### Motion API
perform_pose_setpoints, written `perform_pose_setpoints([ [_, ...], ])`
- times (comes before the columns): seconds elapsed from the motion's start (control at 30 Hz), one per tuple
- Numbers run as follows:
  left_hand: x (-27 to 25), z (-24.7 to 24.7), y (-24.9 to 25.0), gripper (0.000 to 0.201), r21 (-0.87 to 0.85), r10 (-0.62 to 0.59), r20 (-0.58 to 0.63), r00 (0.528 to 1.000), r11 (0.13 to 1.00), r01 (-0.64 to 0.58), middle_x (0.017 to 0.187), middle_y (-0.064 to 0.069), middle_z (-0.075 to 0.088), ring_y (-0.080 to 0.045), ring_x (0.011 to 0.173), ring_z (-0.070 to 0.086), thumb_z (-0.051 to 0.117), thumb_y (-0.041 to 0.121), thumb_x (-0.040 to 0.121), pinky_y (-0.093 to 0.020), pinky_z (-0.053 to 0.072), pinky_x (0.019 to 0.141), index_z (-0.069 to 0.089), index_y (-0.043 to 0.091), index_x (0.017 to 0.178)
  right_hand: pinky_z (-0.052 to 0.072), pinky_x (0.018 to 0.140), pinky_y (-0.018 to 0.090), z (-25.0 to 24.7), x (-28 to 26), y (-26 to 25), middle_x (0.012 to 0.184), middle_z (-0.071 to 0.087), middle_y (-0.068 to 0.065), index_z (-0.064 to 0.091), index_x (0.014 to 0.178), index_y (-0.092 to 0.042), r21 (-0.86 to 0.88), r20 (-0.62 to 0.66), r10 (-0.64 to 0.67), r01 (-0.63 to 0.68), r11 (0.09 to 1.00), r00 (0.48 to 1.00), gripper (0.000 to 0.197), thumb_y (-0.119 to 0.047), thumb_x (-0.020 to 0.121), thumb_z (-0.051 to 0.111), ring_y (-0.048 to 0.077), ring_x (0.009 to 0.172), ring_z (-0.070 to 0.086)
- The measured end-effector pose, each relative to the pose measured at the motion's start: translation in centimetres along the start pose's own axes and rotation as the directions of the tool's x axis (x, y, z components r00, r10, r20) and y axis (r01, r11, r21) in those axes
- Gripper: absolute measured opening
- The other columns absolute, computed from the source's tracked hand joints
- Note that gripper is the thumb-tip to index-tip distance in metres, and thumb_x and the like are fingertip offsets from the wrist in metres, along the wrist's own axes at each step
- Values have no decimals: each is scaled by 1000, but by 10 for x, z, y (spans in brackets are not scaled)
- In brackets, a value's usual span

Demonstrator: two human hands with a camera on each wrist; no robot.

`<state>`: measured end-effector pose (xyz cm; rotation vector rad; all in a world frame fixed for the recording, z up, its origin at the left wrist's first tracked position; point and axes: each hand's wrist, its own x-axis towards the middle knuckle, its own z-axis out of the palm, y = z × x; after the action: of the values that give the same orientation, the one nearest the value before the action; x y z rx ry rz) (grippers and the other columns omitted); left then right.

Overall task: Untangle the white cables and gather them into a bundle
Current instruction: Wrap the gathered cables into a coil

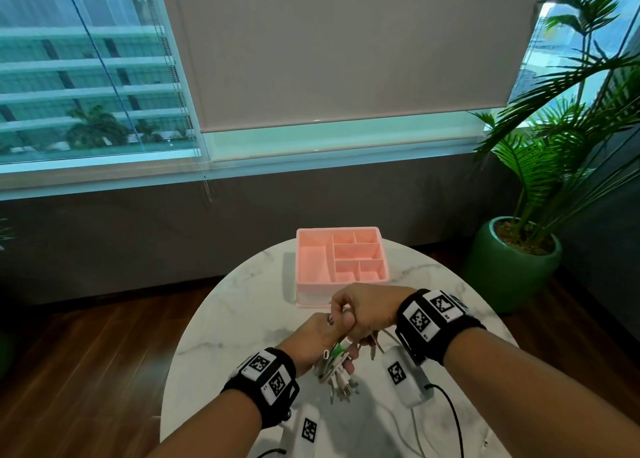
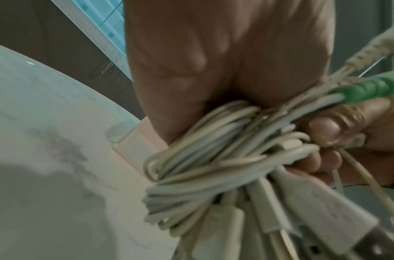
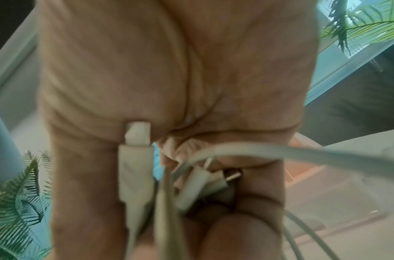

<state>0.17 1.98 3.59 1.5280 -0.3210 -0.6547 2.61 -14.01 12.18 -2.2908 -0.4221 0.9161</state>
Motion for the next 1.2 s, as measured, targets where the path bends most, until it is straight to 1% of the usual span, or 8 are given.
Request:
perform_pose_setpoints([
  [0.13,4,-2,-3,82,-40,-21,-64,998,999,18,68,-8,72,-14,54,66,66,84,66,-23,52,56,76,4,82,53,56,32,3,-1,3,76,65,11,55,90,-17,62,-25,-29,31,998,999,37,2,71,79,19,60,63],
  [0.27,10,-5,-9,93,-67,-131,-215,968,991,119,81,-29,69,-30,68,64,64,83,70,-27,52,58,74,-8,87,51,53,27,7,5,5,78,62,5,53,87,-19,-68,-161,-65,54,996,985,34,-7,70,81,14,59,59],
  [0.43,10,-11,-8,72,-190,-233,-294,927,965,182,61,-11,63,-21,49,54,65,75,76,-28,47,52,72,3,78,53,70,22,14,6,17,101,62,-4,56,101,-24,-38,-362,-131,126,991,923,31,-18,79,78,10,83,61],
  [0.63,13,-29,-7,90,-258,-246,-482,841,957,132,93,-23,76,-40,85,74,71,82,66,-53,60,88,74,2,105,49,78,20,29,-12,25,107,50,-18,51,109,-34,-212,-654,-409,365,907,636,19,-48,97,51,2,95,53],
  [0.8,21,-44,-8,99,-373,-282,-545,790,925,73,88,-18,77,-34,76,73,77,84,51,-48,60,83,76,-1,100,47,73,18,39,-26,22,107,54,-8,59,112,-26,-609,-345,-686,403,683,641,50,-66,83,62,4,90,48],
  [1.0,20,-45,0,90,-420,-275,-523,807,907,37,92,-21,76,-39,84,74,74,77,60,-52,59,87,76,-3,99,55,66,35,41,-8,30,108,58,-3,64,108,-25,-827,-113,-618,271,492,778,27,-31,82,72,19,90,54],
  [1.1,18,-44,3,96,-404,-280,-558,781,914,39,96,-23,76,-43,93,74,75,82,54,-58,57,91,77,-2,100,54,63,33,39,-4,31,85,63,-7,69,92,-24,-873,-88,-662,262,411,744,6,-28,88,67,16,77,53],
  [1.2,20,-39,4,111,-371,-295,-611,734,926,64,92,-25,76,-44,91,74,73,93,38,-58,59,87,78,-1,95,44,68,21,37,-6,14,76,62,-10,73,83,-26,-870,-80,-745,318,376,662,31,-36,95,47,12,70,51],
])
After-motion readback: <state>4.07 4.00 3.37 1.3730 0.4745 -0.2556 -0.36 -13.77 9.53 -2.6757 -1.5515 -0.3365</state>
